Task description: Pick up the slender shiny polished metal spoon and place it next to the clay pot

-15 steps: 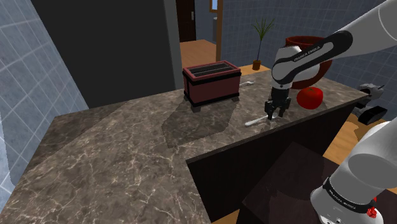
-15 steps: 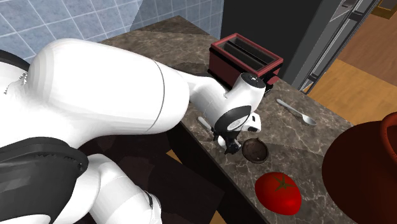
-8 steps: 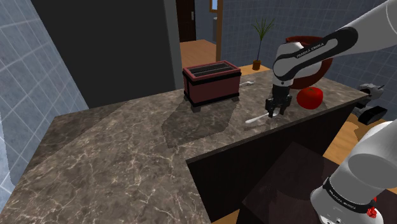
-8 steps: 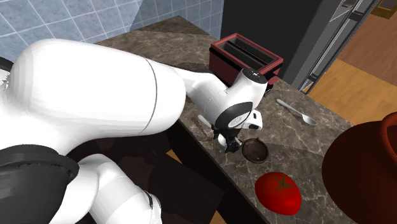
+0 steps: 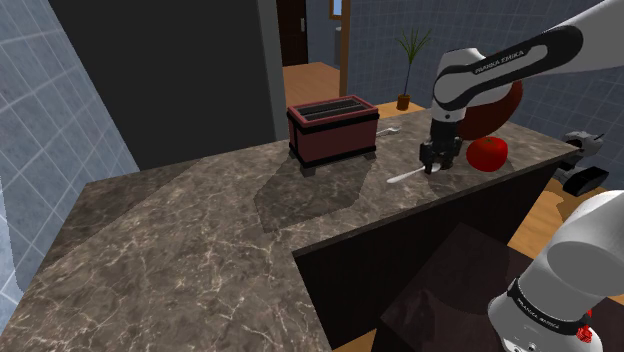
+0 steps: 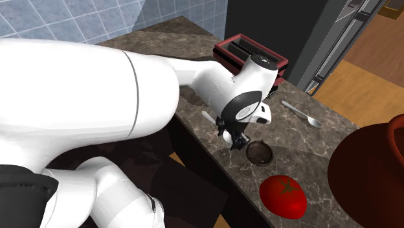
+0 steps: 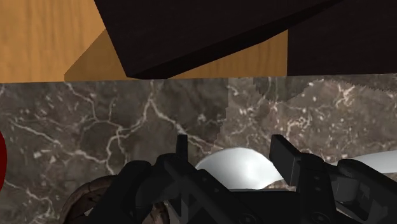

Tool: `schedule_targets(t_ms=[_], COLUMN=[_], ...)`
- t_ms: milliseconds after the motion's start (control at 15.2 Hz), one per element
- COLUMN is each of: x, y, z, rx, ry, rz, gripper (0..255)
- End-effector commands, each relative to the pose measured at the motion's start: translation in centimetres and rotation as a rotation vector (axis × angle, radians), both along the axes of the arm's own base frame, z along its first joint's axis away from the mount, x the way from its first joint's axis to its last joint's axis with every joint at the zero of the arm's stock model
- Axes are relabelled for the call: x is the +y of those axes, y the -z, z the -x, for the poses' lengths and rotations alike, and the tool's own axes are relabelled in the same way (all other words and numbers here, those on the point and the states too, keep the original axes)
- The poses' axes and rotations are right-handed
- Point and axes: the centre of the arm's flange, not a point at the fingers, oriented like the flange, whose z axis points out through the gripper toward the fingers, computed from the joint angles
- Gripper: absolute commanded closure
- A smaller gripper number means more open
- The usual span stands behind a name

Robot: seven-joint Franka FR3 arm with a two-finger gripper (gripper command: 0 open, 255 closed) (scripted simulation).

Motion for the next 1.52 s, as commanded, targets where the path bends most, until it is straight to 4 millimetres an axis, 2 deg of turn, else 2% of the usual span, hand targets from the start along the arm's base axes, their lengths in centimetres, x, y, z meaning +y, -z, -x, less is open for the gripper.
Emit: schedule_targets(t_ms=[0,1452], x=[-0.1,-0.1], y=[-1.1,-12.7], z=[0.1,0.1], rx=[0.000,0.000], ry=[0.000,0.000], rz=[0.000,0.000], gripper=[255,255])
